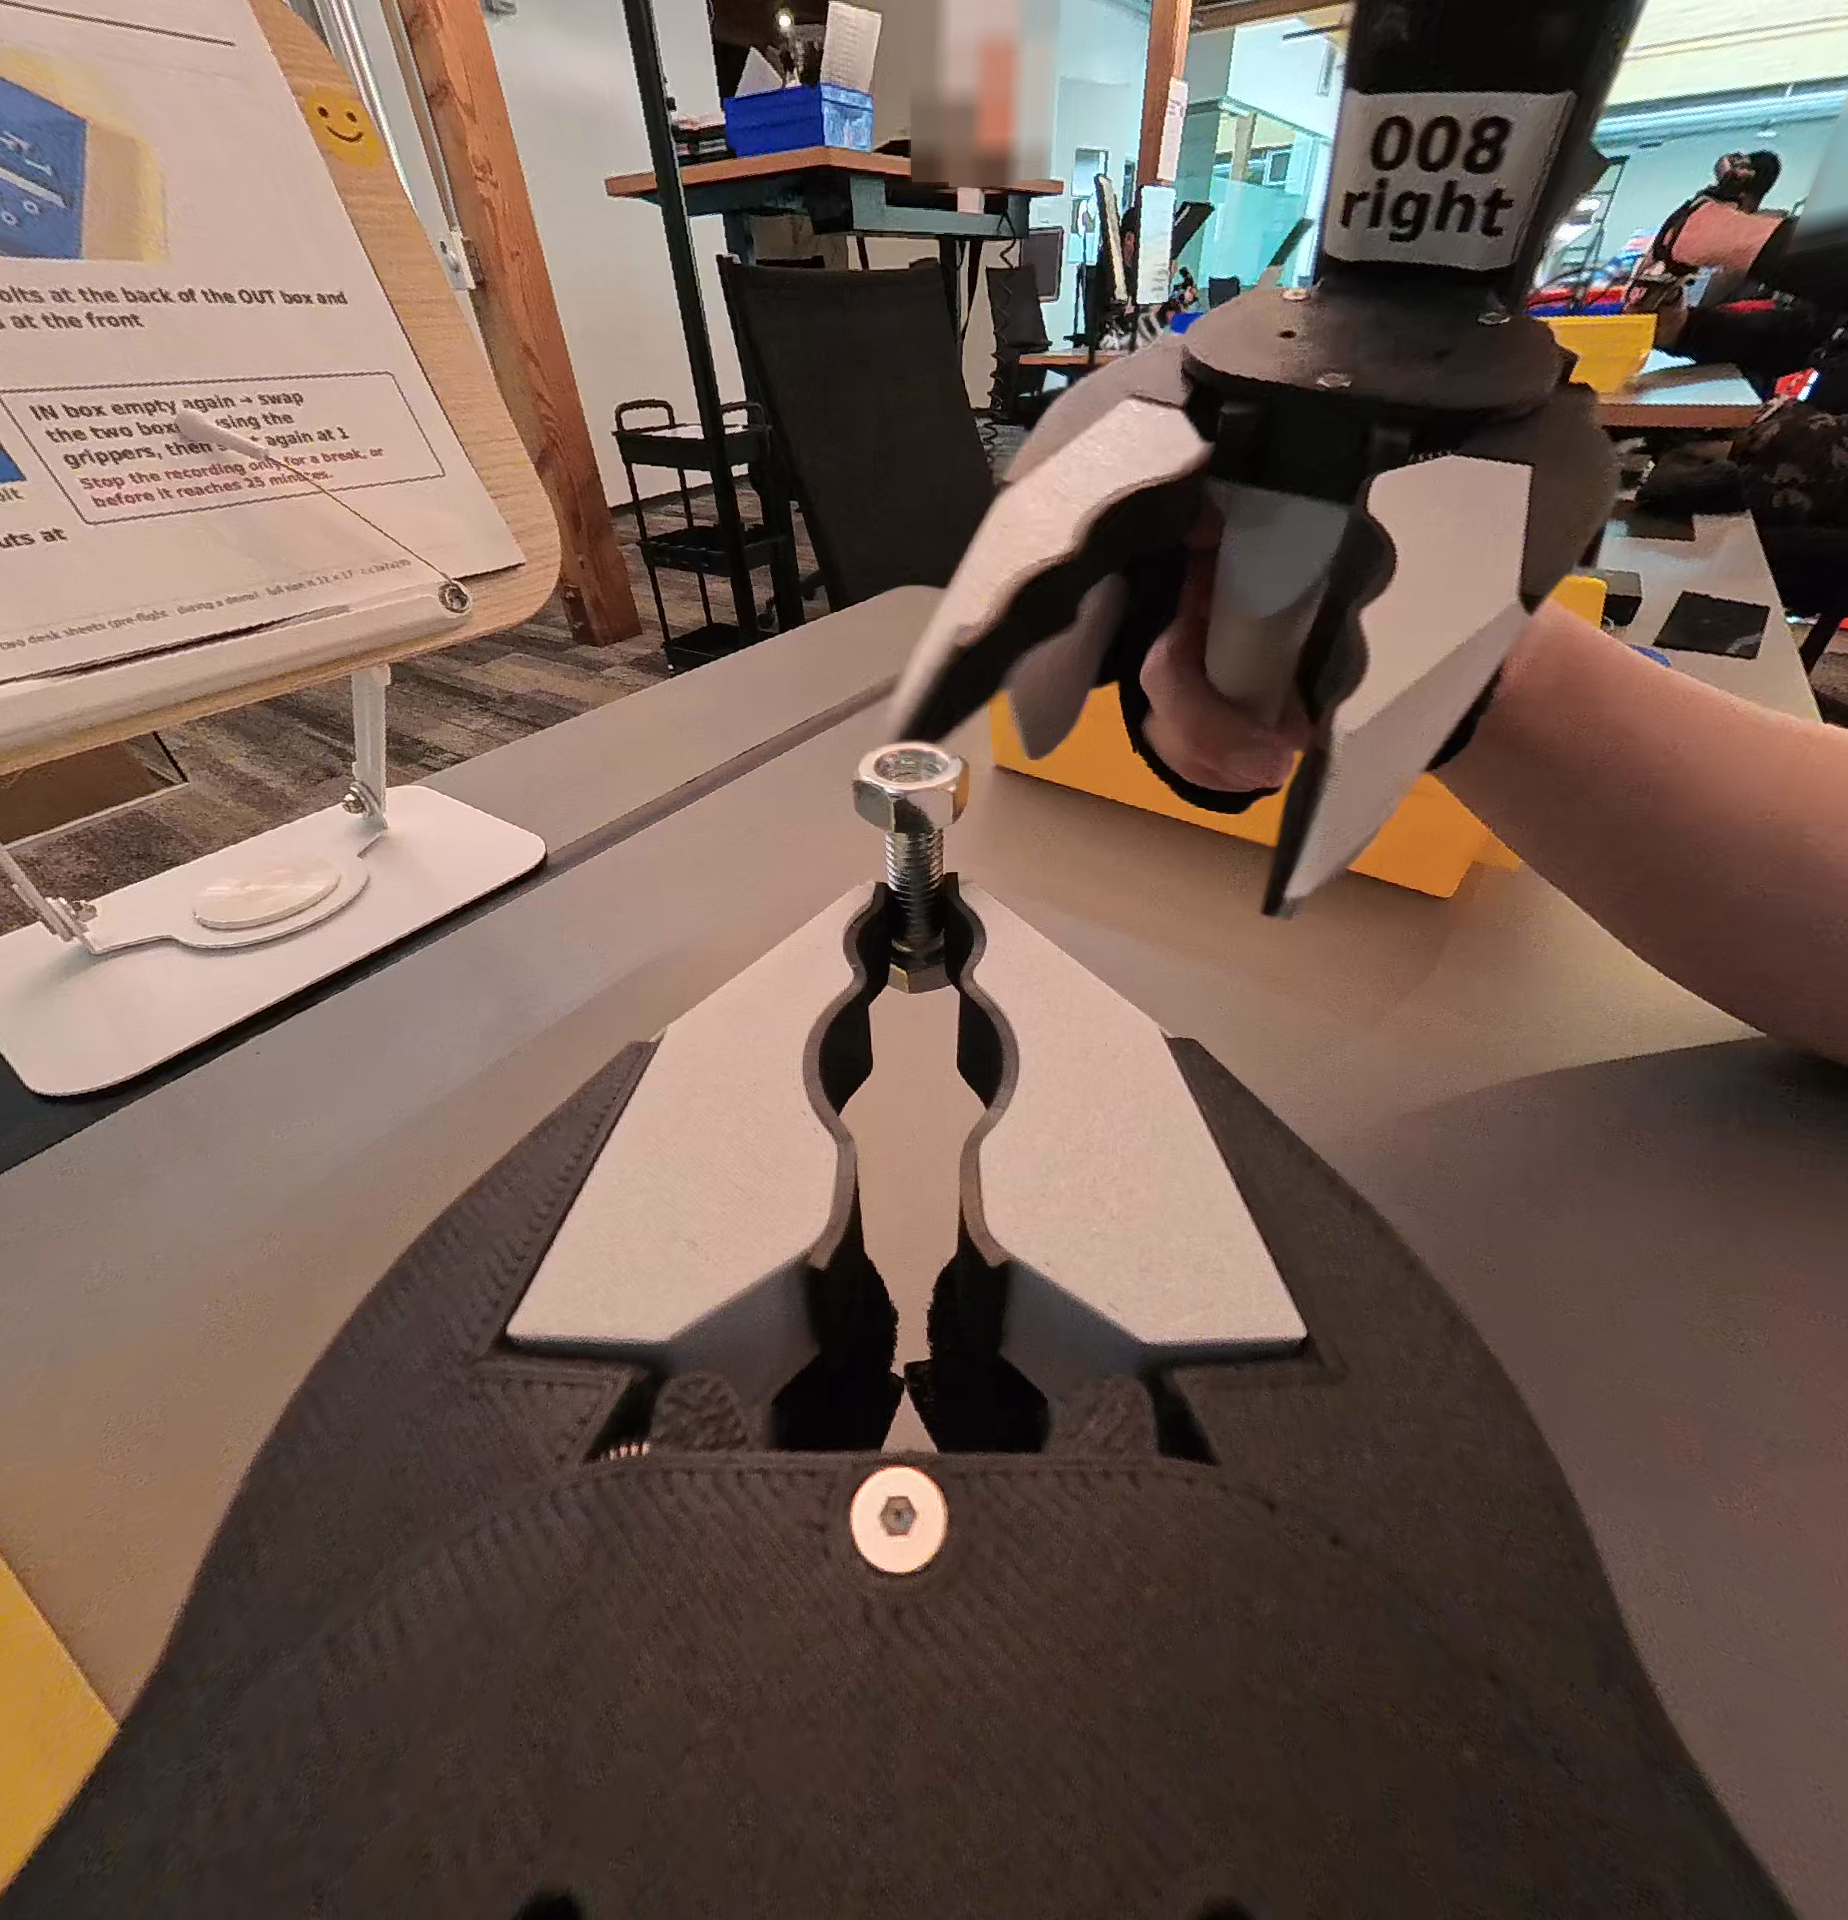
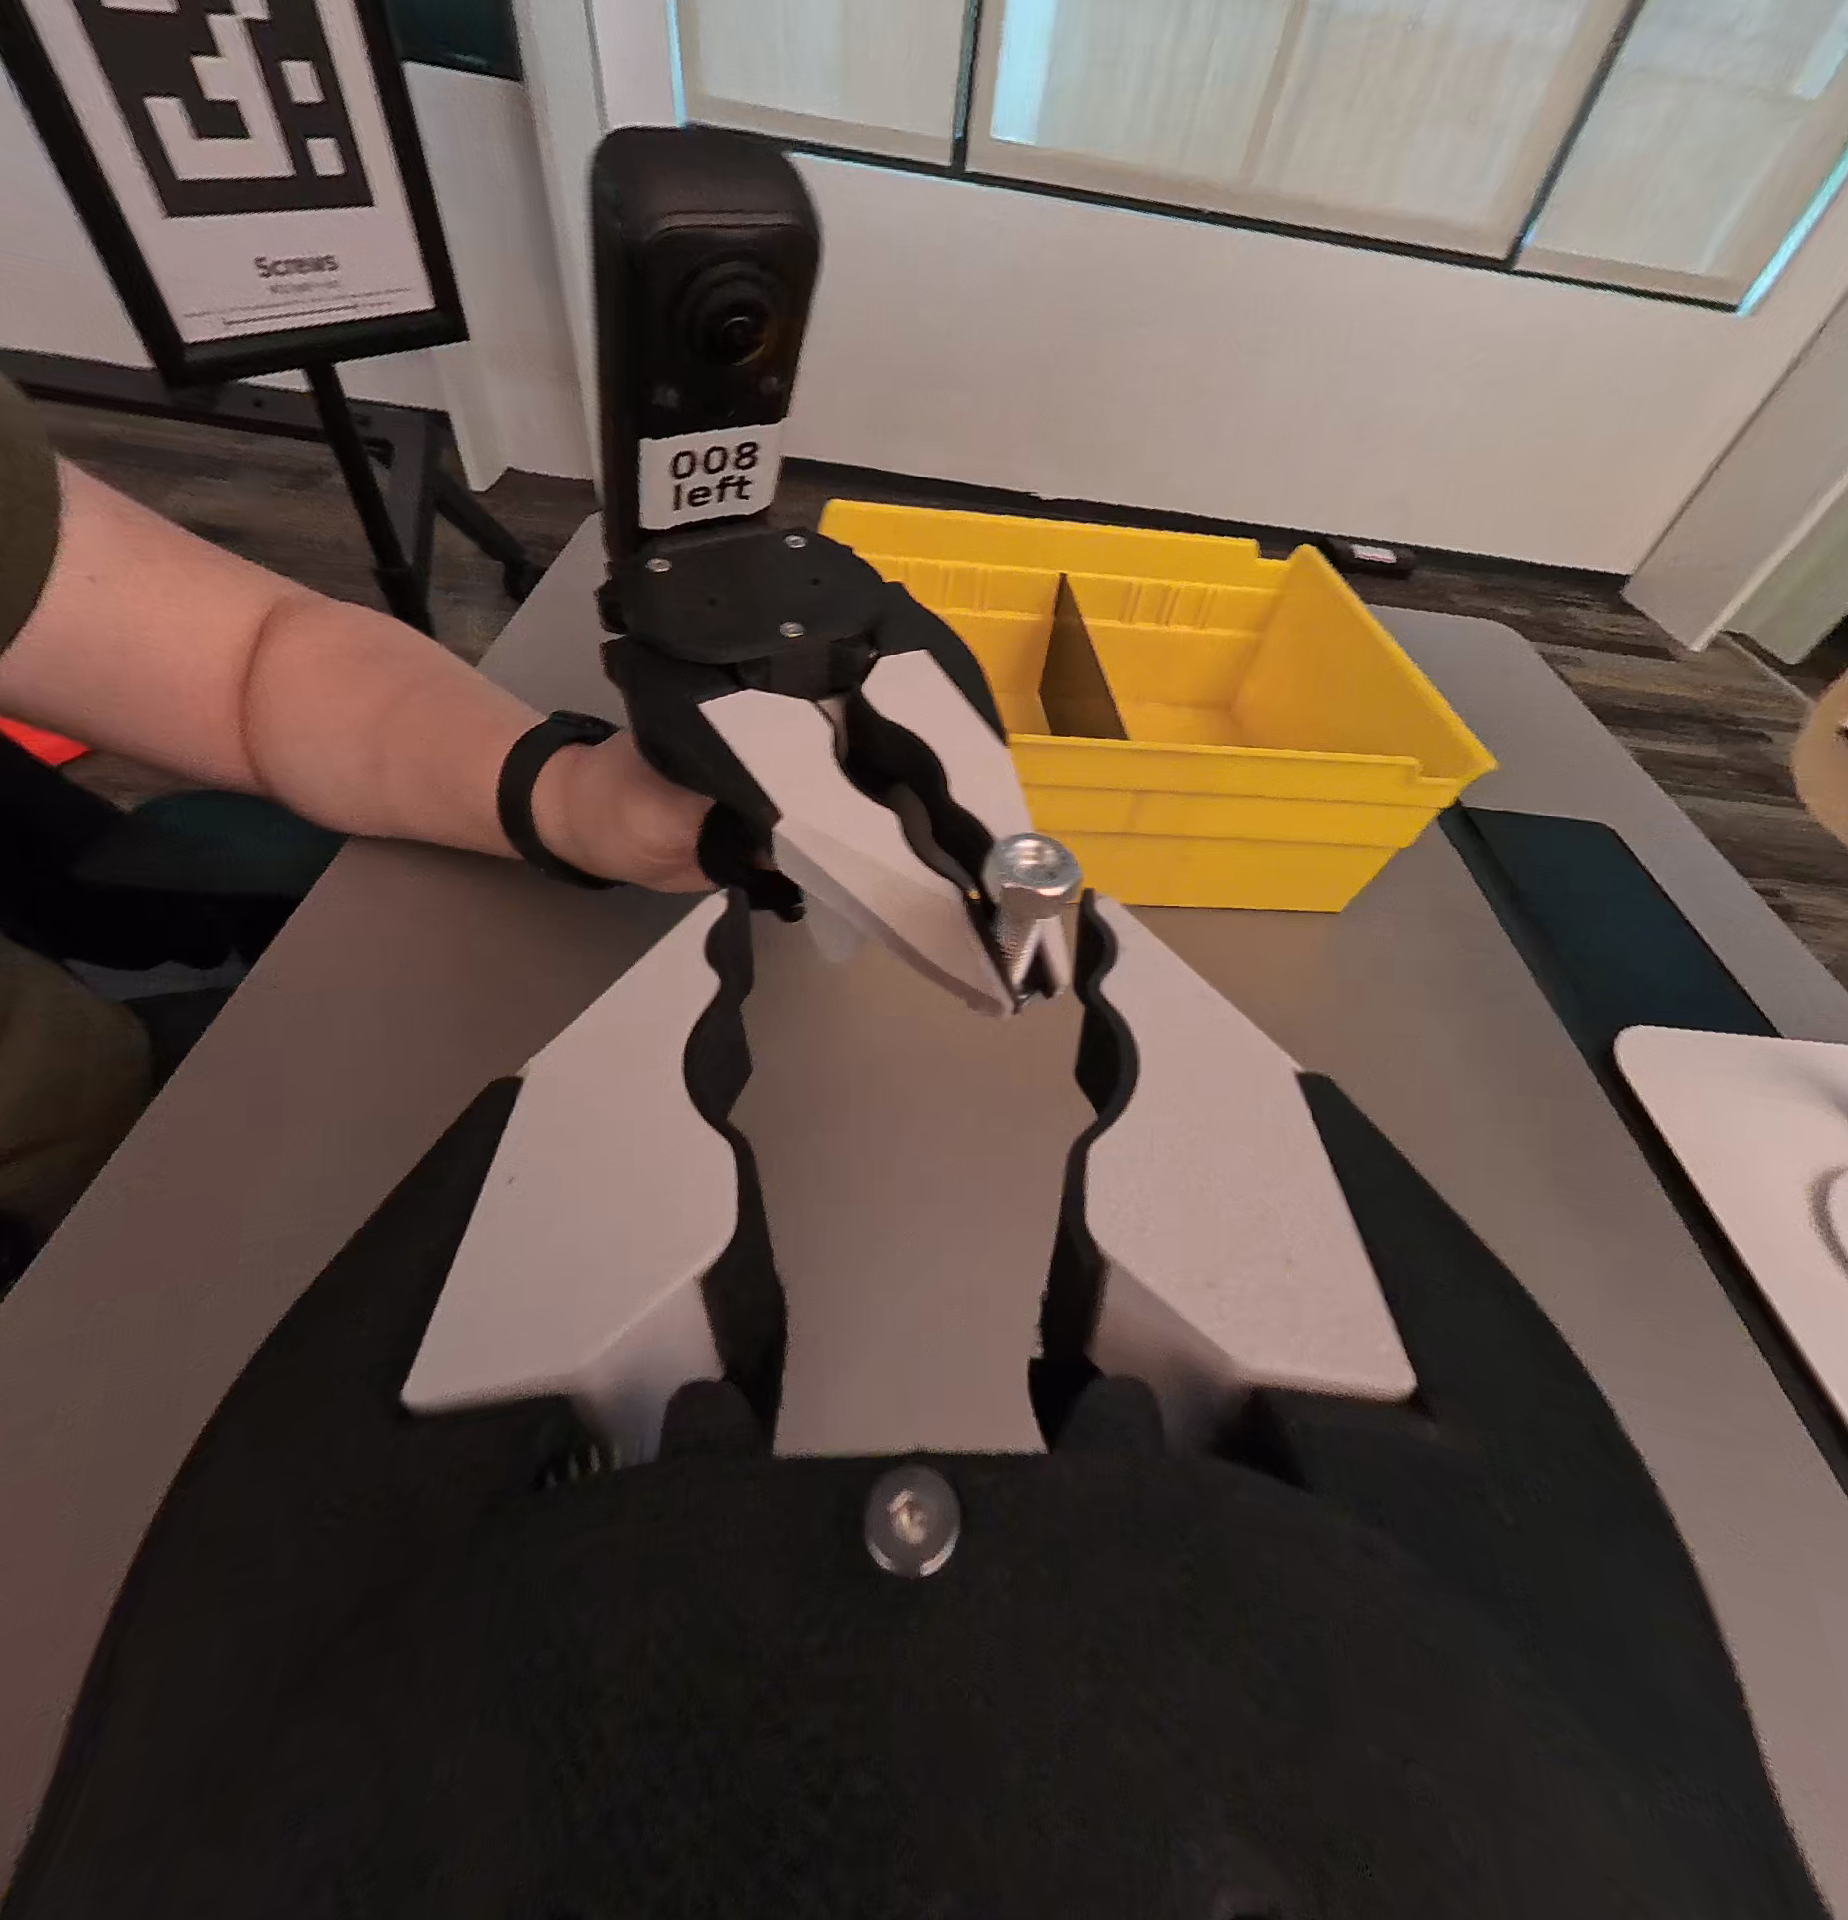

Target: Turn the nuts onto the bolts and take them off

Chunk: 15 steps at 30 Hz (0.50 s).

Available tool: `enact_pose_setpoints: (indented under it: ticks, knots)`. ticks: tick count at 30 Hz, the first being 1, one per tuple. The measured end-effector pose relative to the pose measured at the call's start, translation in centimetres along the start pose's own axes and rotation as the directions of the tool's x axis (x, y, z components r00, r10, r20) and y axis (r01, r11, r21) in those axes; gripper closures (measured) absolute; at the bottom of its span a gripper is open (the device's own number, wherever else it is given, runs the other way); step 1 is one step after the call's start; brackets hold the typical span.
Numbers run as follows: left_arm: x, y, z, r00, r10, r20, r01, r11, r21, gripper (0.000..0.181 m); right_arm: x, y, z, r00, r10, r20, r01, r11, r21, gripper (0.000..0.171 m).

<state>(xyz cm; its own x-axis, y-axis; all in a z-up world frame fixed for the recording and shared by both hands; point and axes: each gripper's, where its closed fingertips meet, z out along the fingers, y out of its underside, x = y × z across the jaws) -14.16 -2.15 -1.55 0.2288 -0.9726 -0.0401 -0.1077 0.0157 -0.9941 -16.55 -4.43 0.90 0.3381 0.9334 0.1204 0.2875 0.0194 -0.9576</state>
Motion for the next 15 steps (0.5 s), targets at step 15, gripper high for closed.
enact_pose_setpoints:
  ticks: [15]
  knots:
    - [-0.1, 0.2, 0.1, 1.000, -0.015, -0.003, 0.015, 1.000, -0.006, 0.174, -1.2, 0.2, -0.7, 0.997, -0.019, 0.074, 0.020, 1.000, -0.018, 0.147]
